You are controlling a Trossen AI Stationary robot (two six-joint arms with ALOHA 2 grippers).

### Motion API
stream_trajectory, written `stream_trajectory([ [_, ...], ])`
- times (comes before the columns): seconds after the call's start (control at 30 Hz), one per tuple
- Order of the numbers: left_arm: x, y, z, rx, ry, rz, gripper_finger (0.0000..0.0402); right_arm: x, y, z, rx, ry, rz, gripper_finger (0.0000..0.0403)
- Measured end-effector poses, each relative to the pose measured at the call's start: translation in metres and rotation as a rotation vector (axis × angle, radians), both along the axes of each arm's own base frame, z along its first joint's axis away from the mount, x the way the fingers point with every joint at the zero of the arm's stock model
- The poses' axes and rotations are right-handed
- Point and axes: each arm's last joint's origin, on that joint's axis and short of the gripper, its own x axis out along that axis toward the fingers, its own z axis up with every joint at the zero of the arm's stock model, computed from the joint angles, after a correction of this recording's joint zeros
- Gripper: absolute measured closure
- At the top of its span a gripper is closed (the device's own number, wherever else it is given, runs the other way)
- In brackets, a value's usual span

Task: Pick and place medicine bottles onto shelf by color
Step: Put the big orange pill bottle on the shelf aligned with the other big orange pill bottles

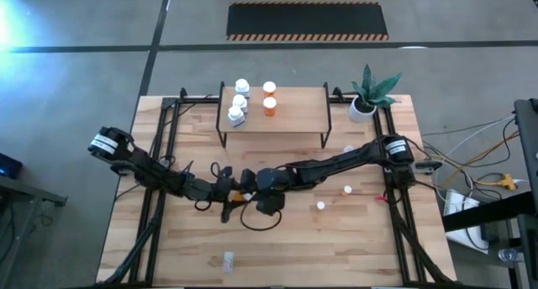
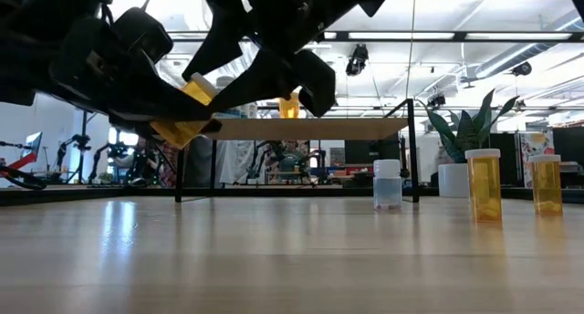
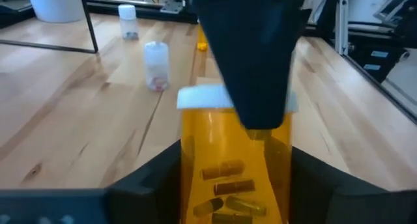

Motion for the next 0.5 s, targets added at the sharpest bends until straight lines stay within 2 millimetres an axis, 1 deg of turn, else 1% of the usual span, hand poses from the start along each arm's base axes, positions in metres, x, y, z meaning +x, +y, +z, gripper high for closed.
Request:
stream_trajectory([
  [0.07,0.001,0.000,0.001,-0.004,-0.006,-0.007,0.0190,-0.001,0.000,-0.001,0.003,0.007,-0.003,0.0217],
  [0.2,0.001,0.000,0.001,-0.007,-0.003,-0.045,0.0137,-0.002,0.000,-0.002,0.052,0.034,-0.044,0.0217],
  [0.3,-0.001,0.003,0.001,0.014,0.006,-0.076,0.0104,-0.005,-0.001,-0.006,0.115,0.092,-0.107,0.0217],
  [0.4,-0.004,0.007,0.004,0.069,0.033,-0.081,0.0084,-0.009,-0.001,-0.008,0.197,0.159,-0.200,0.0214],
  [0.5,-0.009,0.012,0.009,0.147,0.088,-0.046,0.0078,-0.014,-0.002,-0.004,0.300,0.198,-0.310,0.0213],
])
